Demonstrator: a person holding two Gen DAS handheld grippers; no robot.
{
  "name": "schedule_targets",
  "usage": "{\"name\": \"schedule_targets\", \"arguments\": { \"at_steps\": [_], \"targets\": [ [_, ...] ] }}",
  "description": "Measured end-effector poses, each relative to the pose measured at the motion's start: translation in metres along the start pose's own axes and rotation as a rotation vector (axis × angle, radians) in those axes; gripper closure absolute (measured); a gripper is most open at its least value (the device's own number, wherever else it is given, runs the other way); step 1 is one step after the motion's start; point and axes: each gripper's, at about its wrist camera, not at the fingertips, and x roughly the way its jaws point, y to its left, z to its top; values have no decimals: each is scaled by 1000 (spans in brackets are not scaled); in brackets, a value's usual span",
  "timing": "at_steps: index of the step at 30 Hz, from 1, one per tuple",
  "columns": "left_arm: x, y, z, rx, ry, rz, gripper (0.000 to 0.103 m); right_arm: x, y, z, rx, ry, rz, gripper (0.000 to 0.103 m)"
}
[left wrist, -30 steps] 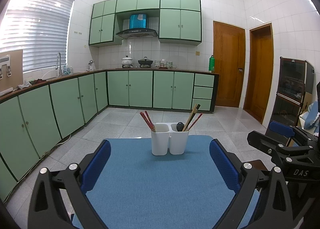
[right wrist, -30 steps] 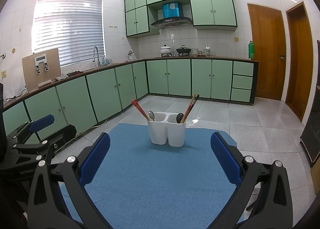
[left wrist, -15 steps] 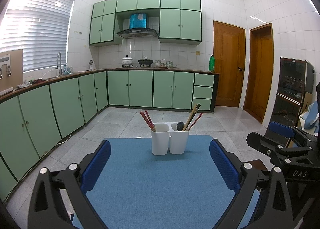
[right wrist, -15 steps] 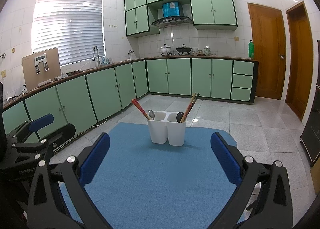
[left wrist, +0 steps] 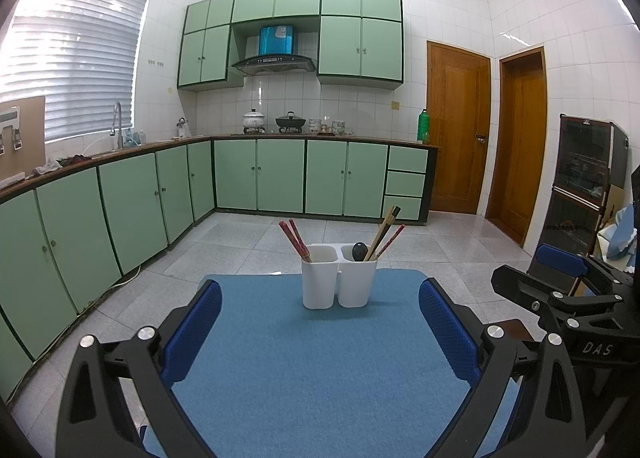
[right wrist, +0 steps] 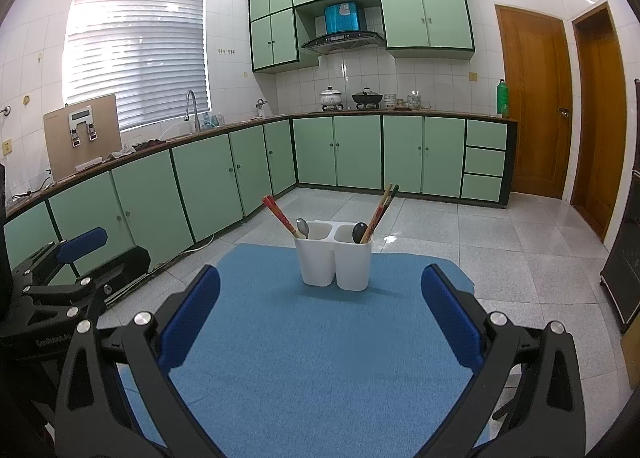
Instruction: Organize utensils
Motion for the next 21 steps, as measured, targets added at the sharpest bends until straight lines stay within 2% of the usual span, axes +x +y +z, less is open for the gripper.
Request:
{"name": "schedule_targets", "arguments": {
  "at_steps": [21],
  "targets": [
    [-1, 5, -1, -6, 5, 1, 6, 3, -4, -2, 0, 8, -2, 5]
  ]
}}
